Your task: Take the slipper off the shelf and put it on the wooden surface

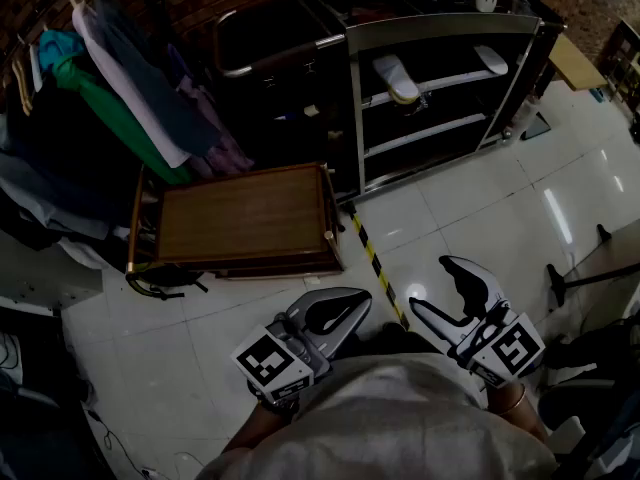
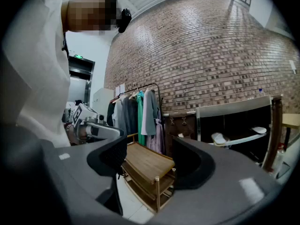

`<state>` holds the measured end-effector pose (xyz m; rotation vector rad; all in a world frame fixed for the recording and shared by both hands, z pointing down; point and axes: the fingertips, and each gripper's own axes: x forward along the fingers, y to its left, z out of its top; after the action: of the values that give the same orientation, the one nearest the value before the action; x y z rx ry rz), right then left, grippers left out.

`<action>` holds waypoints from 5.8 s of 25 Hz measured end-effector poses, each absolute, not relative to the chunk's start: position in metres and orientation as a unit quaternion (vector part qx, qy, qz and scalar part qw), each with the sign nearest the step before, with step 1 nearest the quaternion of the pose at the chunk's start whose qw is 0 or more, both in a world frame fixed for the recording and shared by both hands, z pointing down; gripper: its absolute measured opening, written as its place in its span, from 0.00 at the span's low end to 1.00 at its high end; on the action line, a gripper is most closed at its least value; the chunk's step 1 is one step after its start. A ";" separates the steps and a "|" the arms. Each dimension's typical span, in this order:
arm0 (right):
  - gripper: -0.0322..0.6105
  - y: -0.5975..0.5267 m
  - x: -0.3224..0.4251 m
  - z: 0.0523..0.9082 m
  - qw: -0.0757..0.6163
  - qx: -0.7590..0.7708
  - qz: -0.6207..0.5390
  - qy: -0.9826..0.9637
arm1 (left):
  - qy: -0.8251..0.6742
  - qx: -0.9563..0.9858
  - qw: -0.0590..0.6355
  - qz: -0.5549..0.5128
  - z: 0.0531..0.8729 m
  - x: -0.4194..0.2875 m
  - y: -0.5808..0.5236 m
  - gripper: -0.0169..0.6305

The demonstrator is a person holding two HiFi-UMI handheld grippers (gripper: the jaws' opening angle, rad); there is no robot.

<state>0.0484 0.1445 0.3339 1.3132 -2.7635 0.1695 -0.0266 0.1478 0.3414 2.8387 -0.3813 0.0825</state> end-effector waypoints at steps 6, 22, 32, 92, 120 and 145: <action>0.47 0.130 0.054 0.340 0.033 0.463 0.071 -0.883 | -0.118 0.982 0.148 0.009 0.360 -0.031 0.123 0.02; 0.49 -0.071 0.207 0.377 -0.043 0.525 0.118 -0.842 | -0.105 0.980 0.160 -0.044 0.357 0.096 -0.048 0.02; 0.59 -0.263 0.318 0.439 -0.070 0.505 0.268 -0.818 | -0.184 0.968 0.164 -0.051 0.342 0.174 -0.198 0.02; 0.05 -0.157 0.160 0.401 -0.212 0.339 0.397 -0.826 | -0.247 0.958 0.138 -0.049 0.355 0.011 -0.087 0.02; 0.05 -0.119 -0.190 0.651 -0.092 0.408 0.569 -0.707 | -0.413 0.899 0.145 -0.011 0.385 -0.260 0.042 0.02; 0.62 0.025 -0.148 0.367 0.010 0.235 0.114 -0.965 | -0.354 0.929 0.105 -0.028 0.345 -0.184 0.045 0.02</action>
<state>-0.1476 0.0248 0.3671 0.7330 -3.0123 0.3573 -0.1842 0.0448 0.3447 2.7384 -1.0449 -0.0824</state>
